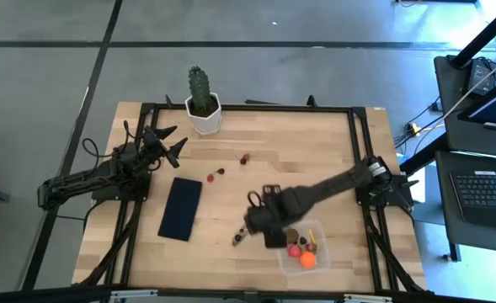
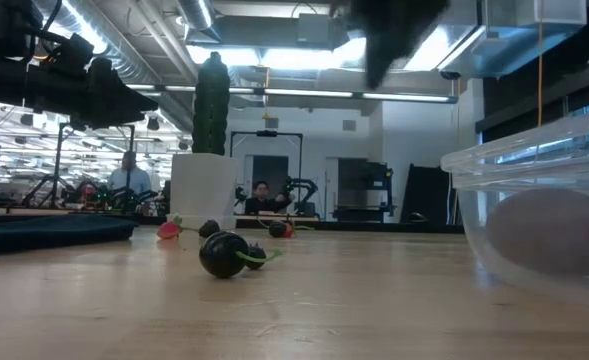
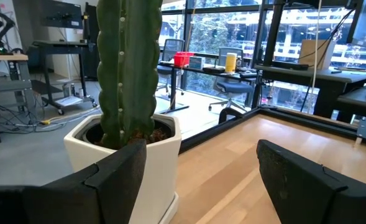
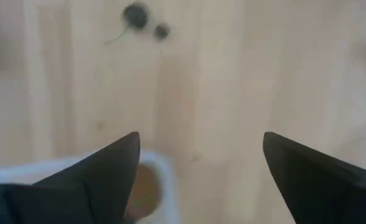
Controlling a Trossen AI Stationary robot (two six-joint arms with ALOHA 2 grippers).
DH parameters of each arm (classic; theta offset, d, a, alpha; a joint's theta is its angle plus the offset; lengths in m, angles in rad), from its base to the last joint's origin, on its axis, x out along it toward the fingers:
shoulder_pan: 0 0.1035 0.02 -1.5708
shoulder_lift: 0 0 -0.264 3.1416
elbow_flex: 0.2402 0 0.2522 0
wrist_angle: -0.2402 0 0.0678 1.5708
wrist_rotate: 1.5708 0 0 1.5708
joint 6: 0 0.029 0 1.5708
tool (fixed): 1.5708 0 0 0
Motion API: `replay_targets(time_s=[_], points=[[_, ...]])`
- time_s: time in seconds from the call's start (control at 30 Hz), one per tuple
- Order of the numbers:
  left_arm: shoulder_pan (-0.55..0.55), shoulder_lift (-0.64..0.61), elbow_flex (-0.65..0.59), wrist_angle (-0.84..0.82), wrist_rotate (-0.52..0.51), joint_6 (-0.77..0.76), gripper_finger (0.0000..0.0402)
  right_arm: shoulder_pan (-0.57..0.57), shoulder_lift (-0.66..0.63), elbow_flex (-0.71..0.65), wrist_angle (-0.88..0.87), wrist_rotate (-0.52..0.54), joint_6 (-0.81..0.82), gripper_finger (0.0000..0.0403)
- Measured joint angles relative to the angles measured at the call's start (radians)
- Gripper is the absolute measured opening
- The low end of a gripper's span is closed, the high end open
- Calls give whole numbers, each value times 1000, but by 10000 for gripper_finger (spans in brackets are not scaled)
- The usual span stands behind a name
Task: Pick and placing Produce into tupperware
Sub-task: Put the bottom cherry into the transparent bin
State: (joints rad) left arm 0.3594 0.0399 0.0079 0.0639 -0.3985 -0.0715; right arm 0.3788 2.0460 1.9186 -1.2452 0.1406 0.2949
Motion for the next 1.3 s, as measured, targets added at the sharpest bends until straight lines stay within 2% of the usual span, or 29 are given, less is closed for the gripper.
replay_targets(time_s=[0.2, 0.43, 0.53, 0.63, 0.77, 0.97, 1.07, 1.3], points=[[0, 0, 0, 0, 0, 0, 298, -129, 0, 0, 70, -20, -251, 339], [0, 0, 0, 0, 0, 0, 298, -296, -4, -49, 223, -273, -449, 339], [0, 0, 0, 0, 0, 0, 298, -356, -44, -123, 303, -292, -488, 339], [0, 0, 0, 0, 0, 0, 298, -409, -120, -265, 504, -321, -514, 339], [0, 0, 0, 0, 0, 0, 298, -471, -257, -527, 834, -408, -515, 339], [0, 0, 0, 0, 0, 0, 298, -542, -425, -932, 1373, -416, -486, 339], [0, 0, 0, 0, 0, 0, 298, -573, -462, -1103, 1651, -416, -462, 339], [0, 0, 0, 0, 0, 3, 298, -654, -486, -1450, 2119, -416, -348, 340]])
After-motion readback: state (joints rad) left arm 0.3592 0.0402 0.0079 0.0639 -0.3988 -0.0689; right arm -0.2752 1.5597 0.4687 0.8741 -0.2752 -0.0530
